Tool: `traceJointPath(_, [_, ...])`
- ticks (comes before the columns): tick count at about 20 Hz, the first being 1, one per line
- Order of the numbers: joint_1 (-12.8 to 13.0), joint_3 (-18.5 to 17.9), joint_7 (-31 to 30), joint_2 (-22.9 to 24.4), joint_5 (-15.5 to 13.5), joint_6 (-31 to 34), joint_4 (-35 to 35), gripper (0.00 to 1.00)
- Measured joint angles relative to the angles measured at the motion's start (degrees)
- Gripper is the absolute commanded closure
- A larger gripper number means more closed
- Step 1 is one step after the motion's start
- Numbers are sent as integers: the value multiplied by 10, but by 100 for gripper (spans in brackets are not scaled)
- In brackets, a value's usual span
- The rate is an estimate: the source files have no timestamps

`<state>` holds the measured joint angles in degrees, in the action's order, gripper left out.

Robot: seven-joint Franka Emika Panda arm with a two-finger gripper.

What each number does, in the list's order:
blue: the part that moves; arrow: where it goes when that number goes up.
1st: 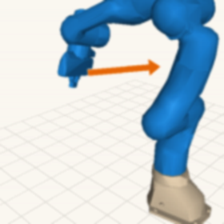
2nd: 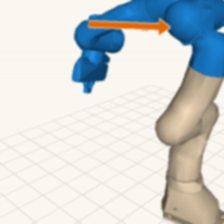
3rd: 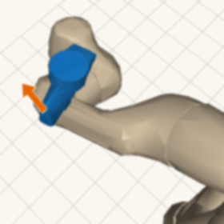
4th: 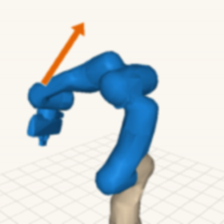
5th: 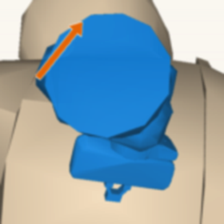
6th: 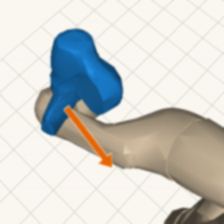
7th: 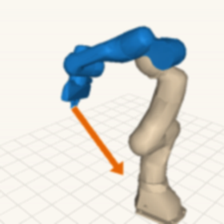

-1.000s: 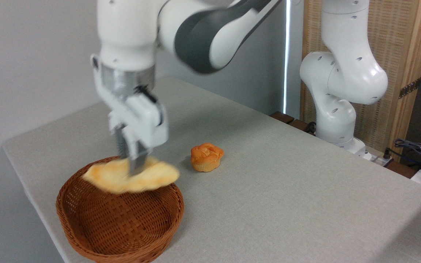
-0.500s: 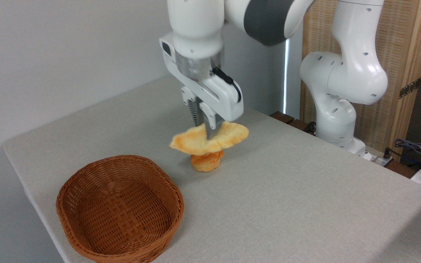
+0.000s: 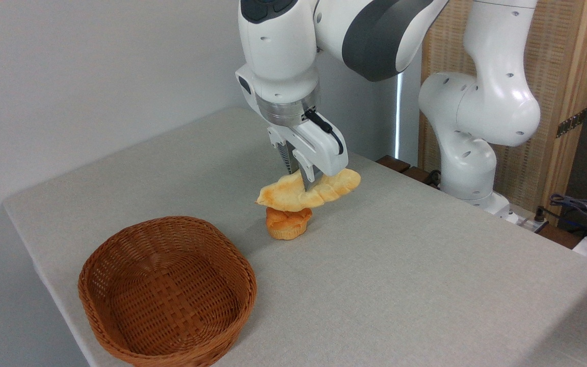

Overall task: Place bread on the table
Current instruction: 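Lower the loaf onto the table beside the bun and release it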

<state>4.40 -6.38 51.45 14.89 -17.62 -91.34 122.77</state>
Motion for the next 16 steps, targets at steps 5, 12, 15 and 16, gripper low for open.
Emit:
traceJointPath(5, [0,-4,0,0,-2,2,0,0])
traceJointPath(12, [0,-22,85,0,-2,3,0,0])
traceJointPath(15, [-1,-57,140,3,-2,3,-4,0])
traceJointPath(16, [-1,-62,144,5,-2,3,-5,0])
